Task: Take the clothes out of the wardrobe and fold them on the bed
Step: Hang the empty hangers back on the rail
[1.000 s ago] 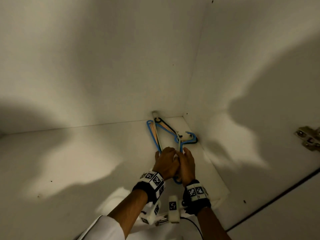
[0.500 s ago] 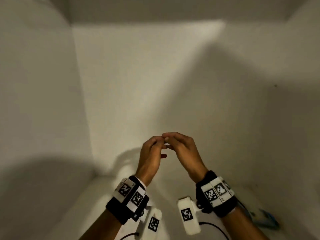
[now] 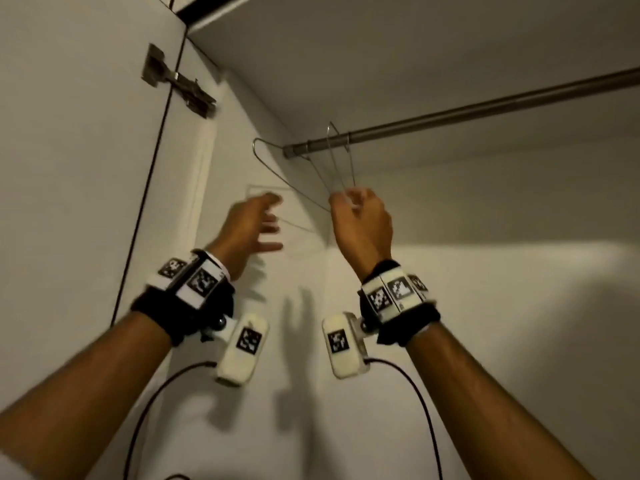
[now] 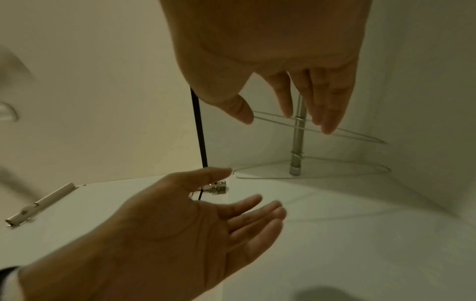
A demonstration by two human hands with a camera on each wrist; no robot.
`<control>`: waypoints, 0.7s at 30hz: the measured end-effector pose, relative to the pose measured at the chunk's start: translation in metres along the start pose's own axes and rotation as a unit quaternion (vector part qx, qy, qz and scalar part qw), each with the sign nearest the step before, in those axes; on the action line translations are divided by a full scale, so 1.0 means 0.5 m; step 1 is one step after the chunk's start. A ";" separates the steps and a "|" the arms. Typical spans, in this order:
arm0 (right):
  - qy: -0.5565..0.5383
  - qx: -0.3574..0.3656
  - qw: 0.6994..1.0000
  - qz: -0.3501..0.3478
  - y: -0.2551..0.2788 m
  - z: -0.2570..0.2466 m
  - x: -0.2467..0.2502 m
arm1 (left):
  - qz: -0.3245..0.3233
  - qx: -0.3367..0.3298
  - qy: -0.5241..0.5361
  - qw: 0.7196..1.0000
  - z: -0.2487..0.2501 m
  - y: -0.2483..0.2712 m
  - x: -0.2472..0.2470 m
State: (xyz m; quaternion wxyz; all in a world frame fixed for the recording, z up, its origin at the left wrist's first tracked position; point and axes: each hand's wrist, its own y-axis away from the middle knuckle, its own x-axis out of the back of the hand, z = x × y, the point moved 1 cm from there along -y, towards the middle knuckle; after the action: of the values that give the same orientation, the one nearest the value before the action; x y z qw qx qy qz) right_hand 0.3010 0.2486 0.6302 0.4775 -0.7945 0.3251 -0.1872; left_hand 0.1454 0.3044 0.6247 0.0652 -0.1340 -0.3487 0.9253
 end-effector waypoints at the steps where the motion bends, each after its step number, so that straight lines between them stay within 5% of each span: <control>1: -0.007 0.010 1.000 0.025 -0.025 -0.028 -0.006 | 0.007 -0.007 0.007 1.000 0.032 -0.022 0.016; 4: -0.017 0.000 0.998 0.054 -0.089 -0.098 -0.014 | -0.002 -0.015 -0.004 1.000 0.101 -0.084 0.044; 8: 0.048 -0.042 0.998 -0.011 -0.147 -0.145 -0.022 | -0.032 -0.008 -0.064 0.997 0.127 -0.147 0.031; 14: 0.128 -0.081 0.985 -0.080 -0.208 -0.127 -0.041 | -0.070 0.016 -0.054 0.996 0.099 -0.233 -0.010; 21: 0.140 -0.055 0.986 -0.072 -0.243 -0.117 -0.052 | -0.077 -0.006 -0.037 0.996 0.105 -0.260 -0.077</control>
State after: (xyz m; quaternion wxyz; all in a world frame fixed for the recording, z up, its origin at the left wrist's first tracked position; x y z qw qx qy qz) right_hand 0.2877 0.2697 0.7654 0.3686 -0.8069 0.3403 -0.3120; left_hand 0.1701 0.3604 0.7562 0.1229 -0.0726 -0.3659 0.9196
